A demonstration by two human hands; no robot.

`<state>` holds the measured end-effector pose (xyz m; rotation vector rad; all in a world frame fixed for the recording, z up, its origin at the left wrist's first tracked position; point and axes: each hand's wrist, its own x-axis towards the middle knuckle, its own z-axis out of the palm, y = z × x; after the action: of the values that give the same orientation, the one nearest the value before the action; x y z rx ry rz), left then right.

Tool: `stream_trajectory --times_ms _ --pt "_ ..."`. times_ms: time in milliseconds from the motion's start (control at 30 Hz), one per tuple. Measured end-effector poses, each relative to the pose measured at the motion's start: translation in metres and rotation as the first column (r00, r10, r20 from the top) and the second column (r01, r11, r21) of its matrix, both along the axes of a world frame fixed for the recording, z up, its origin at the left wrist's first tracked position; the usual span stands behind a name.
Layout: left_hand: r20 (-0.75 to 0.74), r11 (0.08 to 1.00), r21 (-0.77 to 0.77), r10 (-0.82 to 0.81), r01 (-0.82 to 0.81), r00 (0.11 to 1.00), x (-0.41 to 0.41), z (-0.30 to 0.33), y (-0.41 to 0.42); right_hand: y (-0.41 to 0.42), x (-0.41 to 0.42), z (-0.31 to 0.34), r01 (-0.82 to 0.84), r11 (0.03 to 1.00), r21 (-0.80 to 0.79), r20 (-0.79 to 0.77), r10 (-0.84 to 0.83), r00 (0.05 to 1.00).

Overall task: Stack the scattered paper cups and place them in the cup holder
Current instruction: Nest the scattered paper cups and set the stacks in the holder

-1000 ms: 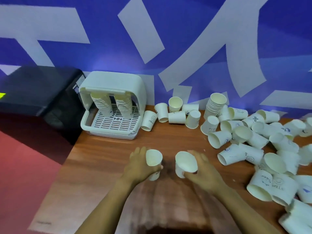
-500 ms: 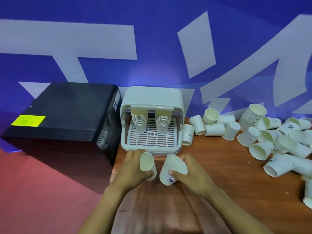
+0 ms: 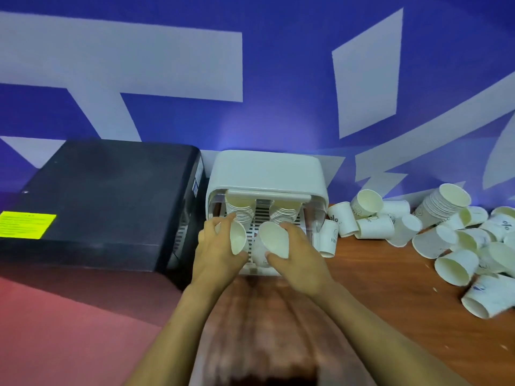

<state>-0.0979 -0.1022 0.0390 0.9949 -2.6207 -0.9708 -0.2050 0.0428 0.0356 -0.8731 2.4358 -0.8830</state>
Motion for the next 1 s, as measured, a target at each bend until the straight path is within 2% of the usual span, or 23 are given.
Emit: stream_trajectory --times_ms 433,600,767,933,1000 --pt "0.197 0.994 -0.085 -0.055 0.073 0.979 -0.028 -0.054 -0.022 -0.032 -0.010 -0.041 -0.009 0.984 0.178 0.032 0.003 0.999" --pt "0.286 0.992 -0.085 -0.061 0.089 0.956 -0.031 -0.063 -0.023 -0.033 -0.008 -0.053 0.025 0.991 0.131 0.105 -0.039 0.994" --pt "0.317 0.995 -0.072 -0.041 0.067 0.947 -0.030 -0.063 -0.023 -0.029 -0.011 -0.056 -0.026 0.985 0.172 0.150 -0.001 0.989" --pt "0.333 0.993 -0.107 -0.009 0.048 0.943 -0.022 -0.056 -0.014 -0.018 -0.010 -0.045 -0.034 0.985 0.171 0.110 0.015 0.994" --pt "0.289 0.995 -0.098 0.013 0.016 0.957 -0.017 -0.050 -0.005 -0.007 -0.008 -0.039 -0.029 0.988 0.154 0.087 0.016 0.996"
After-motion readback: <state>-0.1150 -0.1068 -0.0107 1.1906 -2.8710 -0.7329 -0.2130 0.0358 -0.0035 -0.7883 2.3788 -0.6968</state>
